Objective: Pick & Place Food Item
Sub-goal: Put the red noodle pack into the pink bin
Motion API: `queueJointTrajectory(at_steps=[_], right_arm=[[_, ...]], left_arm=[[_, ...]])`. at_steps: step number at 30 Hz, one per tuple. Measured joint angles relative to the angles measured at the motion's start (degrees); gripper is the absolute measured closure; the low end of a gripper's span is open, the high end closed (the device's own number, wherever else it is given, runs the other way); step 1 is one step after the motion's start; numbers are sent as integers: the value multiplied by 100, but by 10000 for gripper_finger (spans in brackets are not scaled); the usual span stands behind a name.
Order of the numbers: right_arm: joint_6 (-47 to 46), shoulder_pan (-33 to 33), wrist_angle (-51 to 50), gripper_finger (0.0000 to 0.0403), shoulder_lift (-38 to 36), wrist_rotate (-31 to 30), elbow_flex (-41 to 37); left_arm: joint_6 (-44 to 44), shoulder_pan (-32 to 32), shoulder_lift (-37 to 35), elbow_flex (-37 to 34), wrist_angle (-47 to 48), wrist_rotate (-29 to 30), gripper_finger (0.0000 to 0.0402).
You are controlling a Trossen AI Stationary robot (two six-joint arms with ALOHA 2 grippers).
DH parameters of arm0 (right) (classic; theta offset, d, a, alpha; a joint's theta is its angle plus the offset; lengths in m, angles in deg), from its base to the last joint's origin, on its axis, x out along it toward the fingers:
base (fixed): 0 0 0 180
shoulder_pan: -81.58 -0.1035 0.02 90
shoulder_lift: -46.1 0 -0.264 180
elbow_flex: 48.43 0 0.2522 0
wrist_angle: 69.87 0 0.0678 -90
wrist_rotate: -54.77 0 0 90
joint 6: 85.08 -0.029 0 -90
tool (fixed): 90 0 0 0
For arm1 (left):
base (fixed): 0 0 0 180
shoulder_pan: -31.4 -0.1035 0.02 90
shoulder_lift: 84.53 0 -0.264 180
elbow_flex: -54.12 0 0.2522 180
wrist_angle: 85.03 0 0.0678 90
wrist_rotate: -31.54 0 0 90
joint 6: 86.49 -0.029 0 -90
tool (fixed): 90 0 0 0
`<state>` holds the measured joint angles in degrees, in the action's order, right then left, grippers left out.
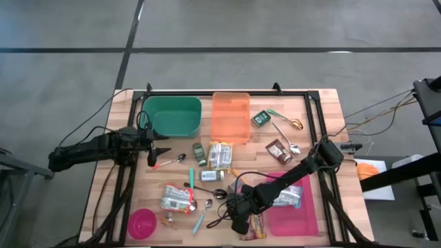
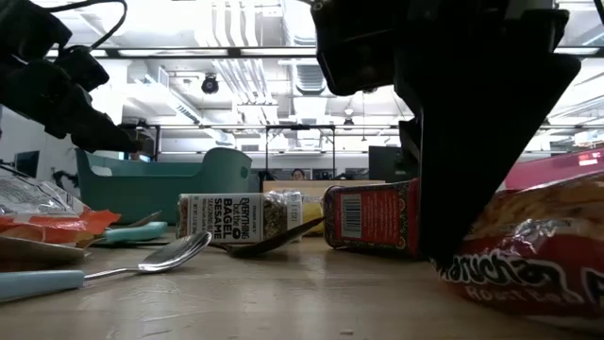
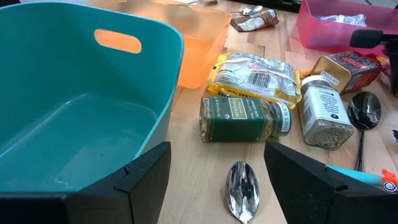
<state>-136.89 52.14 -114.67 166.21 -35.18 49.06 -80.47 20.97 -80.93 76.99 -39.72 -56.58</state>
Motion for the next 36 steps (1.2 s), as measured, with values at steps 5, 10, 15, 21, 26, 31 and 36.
queueJointTrajectory(at_steps=[5, 10, 15, 21, 26, 31, 36], right_arm=[[-28, -1, -6, 388, 0, 43, -8], [-30, -1, -6, 391, 0, 95, -8], [-30, -14, -12, 391, 0, 129, 15], [-24, -32, -23, 392, -13, 131, 79], [12, -43, -25, 392, -58, 129, 179], [100, -75, -77, 392, -70, 116, 304], [103, -117, -387, 392, -79, -54, 461]], left_arm=[[0, -1, -1, 0, 0, 1, 141], [0, 0, -2, 0, 2, -1, 141], [0, 0, -2, 0, 2, 1, 141], [0, 0, 0, -1, 1, -1, 141], [0, 0, -2, -1, 1, 1, 141], [2, 0, -2, -2, 0, -1, 141], [0, 0, 0, -1, 2, 0, 141]])
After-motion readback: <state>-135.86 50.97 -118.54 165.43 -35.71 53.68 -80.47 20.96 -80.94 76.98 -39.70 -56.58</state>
